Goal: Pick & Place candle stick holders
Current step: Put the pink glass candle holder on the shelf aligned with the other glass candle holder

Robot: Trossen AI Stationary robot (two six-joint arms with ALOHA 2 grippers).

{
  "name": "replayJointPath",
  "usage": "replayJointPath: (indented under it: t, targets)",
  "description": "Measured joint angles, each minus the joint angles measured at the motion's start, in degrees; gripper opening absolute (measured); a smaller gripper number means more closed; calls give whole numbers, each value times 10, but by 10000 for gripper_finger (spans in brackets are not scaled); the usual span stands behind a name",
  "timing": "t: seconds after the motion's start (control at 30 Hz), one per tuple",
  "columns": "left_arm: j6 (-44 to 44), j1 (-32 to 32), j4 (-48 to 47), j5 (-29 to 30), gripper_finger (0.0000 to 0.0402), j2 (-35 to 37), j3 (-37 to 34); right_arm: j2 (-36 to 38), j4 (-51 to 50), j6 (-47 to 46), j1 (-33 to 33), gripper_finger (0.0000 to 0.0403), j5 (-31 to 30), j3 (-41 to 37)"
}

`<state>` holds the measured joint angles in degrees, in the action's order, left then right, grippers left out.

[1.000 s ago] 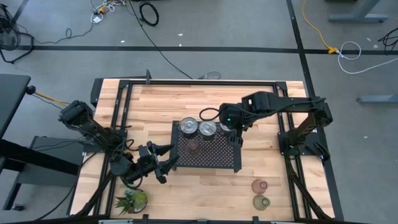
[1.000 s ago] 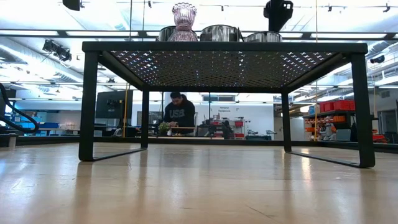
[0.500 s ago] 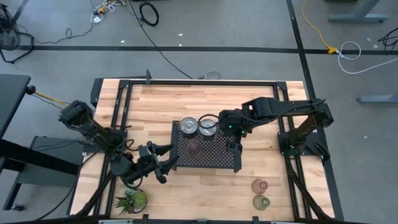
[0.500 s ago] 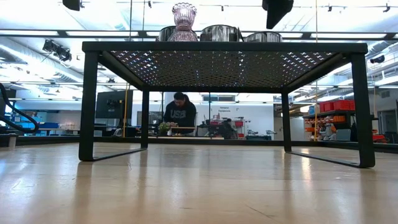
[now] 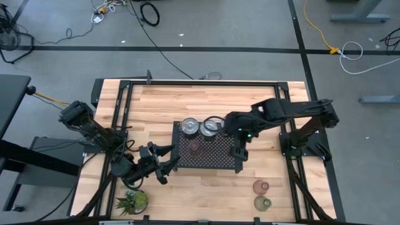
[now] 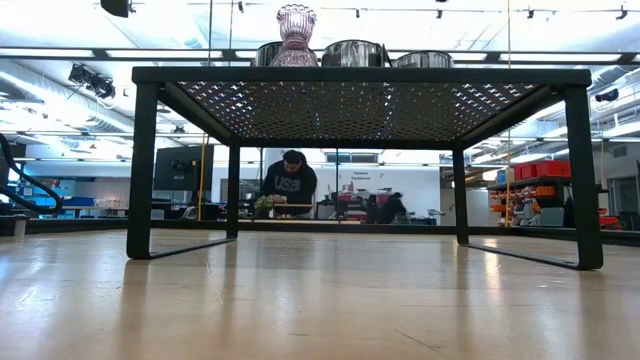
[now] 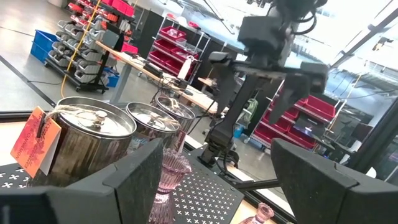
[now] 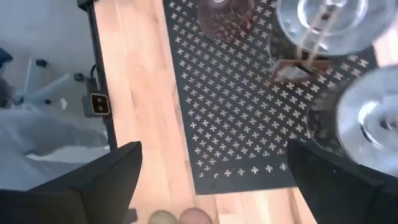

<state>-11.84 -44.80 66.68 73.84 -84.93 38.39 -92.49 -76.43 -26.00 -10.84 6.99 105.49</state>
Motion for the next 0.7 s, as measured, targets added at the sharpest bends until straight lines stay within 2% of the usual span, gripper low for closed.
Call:
replayJointPath:
  t: [0.17, 0.37, 0.57, 0.7]
  targets:
    - [0, 0, 0, -2, 298, 0, 0, 22, -49, -70, -24, 395, -8, -5]
    - [0, 0, 0, -2, 298, 0, 0, 34, -123, -83, -91, 395, 21, -5]
    - [0, 0, 0, -2, 298, 0, 0, 35, -119, -185, -182, 395, 10, -6]
    - [0, 0, 0, -2, 298, 0, 0, 36, -123, -255, -231, 395, -18, -11]
